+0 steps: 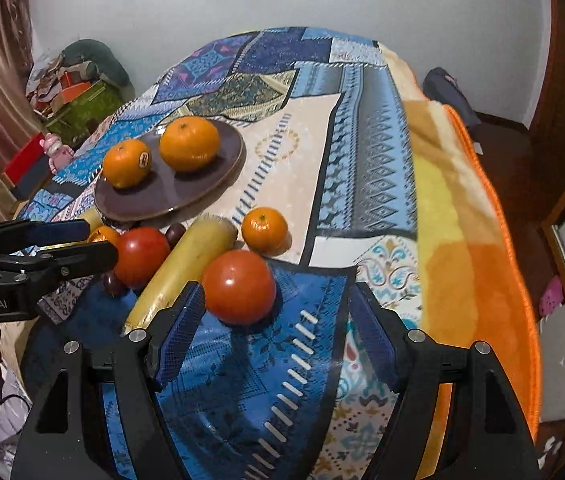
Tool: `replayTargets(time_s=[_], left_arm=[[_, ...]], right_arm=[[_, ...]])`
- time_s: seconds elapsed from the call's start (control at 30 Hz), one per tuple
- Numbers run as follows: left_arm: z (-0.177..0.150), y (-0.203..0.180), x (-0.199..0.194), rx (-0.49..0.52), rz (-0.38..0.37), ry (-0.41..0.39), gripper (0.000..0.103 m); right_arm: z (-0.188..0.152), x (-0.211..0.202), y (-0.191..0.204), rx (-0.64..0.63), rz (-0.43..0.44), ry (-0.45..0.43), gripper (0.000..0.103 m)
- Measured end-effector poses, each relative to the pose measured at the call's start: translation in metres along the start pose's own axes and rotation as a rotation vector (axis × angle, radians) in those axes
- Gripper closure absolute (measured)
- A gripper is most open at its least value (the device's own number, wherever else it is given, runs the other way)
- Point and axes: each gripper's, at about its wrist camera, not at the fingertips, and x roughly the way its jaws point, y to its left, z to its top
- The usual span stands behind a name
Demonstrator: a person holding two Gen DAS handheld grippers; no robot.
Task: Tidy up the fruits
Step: 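Grasp a red tomato with the left tool while the right tool grasps another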
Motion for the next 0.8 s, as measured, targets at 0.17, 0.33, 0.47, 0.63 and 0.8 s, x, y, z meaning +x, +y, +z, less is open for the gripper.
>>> replayTargets(time_s=[0.17, 0.33, 0.47, 0.63, 0.8], left_arm=[[0.004, -0.006, 0.009, 0.024, 0.001, -0.001, 0.040], [0.008, -0.007, 0.019, 0.025, -0.012, 0.009, 0.043], [0.009, -0.010, 0.026, 0.036, -0.017, 0.018, 0.049], [0.010, -0.009, 0.032, 0.041, -0.016, 0.023, 0.051], [0.011, -0.009, 0.032, 0.054, -0.021, 0.029, 0.053]], right_arm=[[-0.002, 0.010, -0.001, 0.014, 0.035, 0.025, 0.032], [-0.003, 0.017, 0.002, 0.000, 0.048, 0.036, 0.036], [-0.002, 0.020, 0.003, -0.002, 0.068, 0.042, 0.040], [-0.002, 0.024, 0.005, -0.001, 0.087, 0.047, 0.044], [-0.002, 0.026, 0.002, 0.022, 0.126, 0.056, 0.052]])
